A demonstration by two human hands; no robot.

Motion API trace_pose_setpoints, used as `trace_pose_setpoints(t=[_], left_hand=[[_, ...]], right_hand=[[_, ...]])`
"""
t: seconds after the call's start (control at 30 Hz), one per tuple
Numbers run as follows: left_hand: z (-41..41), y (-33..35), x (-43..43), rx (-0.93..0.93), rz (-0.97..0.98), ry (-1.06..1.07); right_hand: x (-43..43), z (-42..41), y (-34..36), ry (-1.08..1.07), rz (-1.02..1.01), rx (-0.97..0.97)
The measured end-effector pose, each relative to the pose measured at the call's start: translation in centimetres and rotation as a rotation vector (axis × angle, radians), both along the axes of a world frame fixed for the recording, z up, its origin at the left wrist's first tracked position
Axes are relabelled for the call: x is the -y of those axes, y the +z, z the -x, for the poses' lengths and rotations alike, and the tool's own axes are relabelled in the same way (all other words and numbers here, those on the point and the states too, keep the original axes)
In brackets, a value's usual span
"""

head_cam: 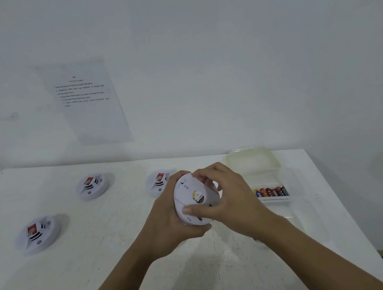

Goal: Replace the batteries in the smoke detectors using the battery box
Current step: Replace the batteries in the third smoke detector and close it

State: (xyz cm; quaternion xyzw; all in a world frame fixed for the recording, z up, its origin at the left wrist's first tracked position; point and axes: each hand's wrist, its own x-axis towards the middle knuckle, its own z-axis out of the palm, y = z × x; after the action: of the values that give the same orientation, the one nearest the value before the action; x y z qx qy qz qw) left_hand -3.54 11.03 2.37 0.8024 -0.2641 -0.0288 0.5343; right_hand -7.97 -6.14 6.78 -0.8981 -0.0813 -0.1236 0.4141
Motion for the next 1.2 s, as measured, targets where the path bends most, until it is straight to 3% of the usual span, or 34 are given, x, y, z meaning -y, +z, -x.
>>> trace_pose_setpoints(t=[0.17,0.83,1.0,1.2], left_hand=[[-0.2,-0.2,-0.6,0.008,-0.104,-0.025],[-0.1,2.2,-1.0,0.076,-0.128,-0.051],[-0.2,0.9,-1.5,-0.031,-0.124,-0.072],[0.2,1.1,-1.9,0.075,-0.06,-0.062]], right_hand=[[-0.2,-0.3,-0.1,-0.057,-0.007,0.035],[-0.9,-0.7,-0.1,-0.06,-0.017,0.187],[-0.7,-0.5,0.0,-0.061,-0.226,0.181],[0.2,-0.5,1.1,-0.057,-0.758,0.098]])
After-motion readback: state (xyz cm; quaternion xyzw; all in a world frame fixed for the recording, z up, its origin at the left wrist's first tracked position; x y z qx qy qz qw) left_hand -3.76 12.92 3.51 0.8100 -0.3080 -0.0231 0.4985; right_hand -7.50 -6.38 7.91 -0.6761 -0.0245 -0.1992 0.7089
